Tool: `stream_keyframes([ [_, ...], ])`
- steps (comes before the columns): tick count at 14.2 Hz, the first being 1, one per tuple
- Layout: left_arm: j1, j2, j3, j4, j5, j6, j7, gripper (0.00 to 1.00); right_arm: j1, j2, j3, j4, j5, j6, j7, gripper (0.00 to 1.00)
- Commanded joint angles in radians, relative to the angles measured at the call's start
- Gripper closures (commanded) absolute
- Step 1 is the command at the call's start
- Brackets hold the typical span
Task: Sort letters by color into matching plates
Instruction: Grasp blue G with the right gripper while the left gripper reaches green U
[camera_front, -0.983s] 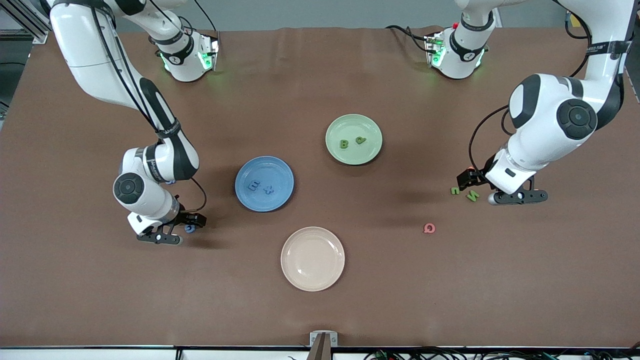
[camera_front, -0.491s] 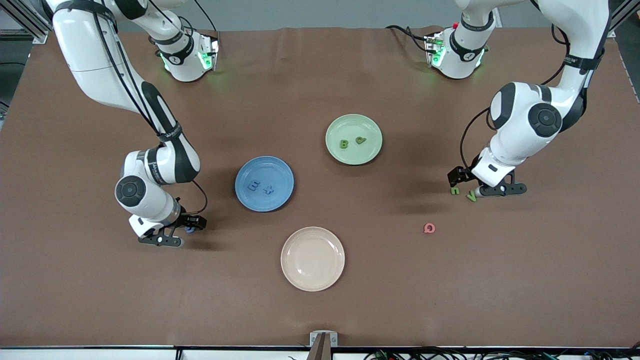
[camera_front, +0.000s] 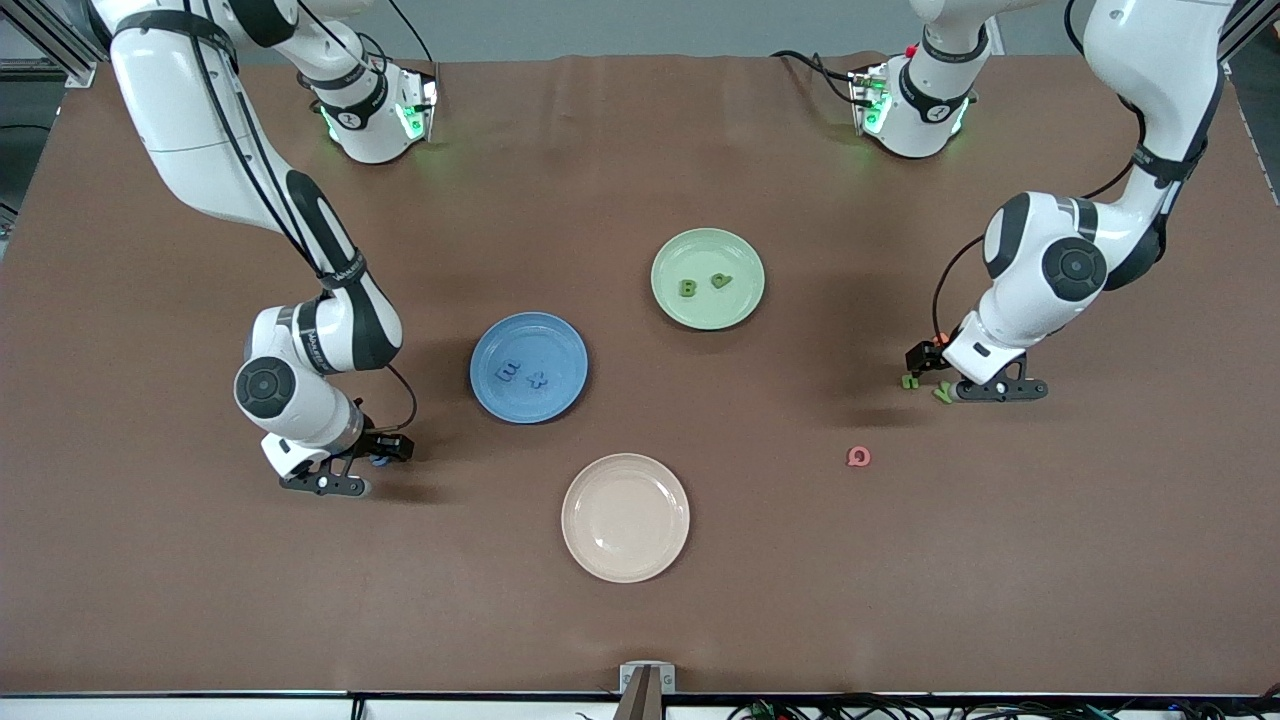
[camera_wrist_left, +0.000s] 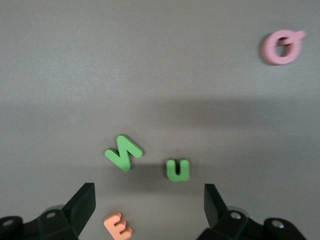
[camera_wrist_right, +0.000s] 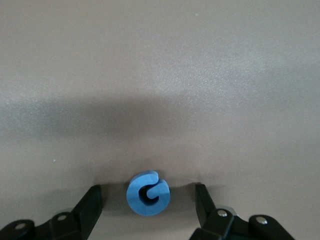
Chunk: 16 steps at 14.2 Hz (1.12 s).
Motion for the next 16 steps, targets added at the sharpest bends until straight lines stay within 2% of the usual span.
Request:
stream_keyframes([
  [1, -0.001, 0.019, -0.003, 0.013, 0.023, 0.024, -0.014, 0.04, -0.02, 0.02, 0.015, 0.028, -0.016, 0.001, -0.006, 0.27],
  [2, -0.007, 0.025, -0.003, 0.016, 0.022, 0.024, -0.026, 0.0, -0.02, 0.02, 0.015, 0.03, -0.015, 0.001, -0.006, 0.32],
  [9, -0.034, 0.074, -0.005, 0.026, 0.02, 0.021, -0.185, 0.0, -0.021, 0.02, 0.015, 0.031, -0.015, -0.001, -0.004, 0.68],
  [12, -0.046, 0.103, -0.003, 0.03, 0.022, 0.029, -0.186, 0.05, -0.021, 0.017, 0.015, 0.031, -0.013, -0.004, -0.003, 0.91],
  [13, -0.046, 0.11, -0.003, 0.03, 0.023, 0.029, -0.186, 0.07, -0.021, 0.016, 0.015, 0.036, -0.013, -0.007, -0.001, 0.96],
  [16, -0.046, 0.13, -0.001, 0.043, 0.028, 0.029, -0.184, 0.14, -0.013, 0.008, 0.017, 0.044, 0.0, -0.028, 0.022, 0.97],
])
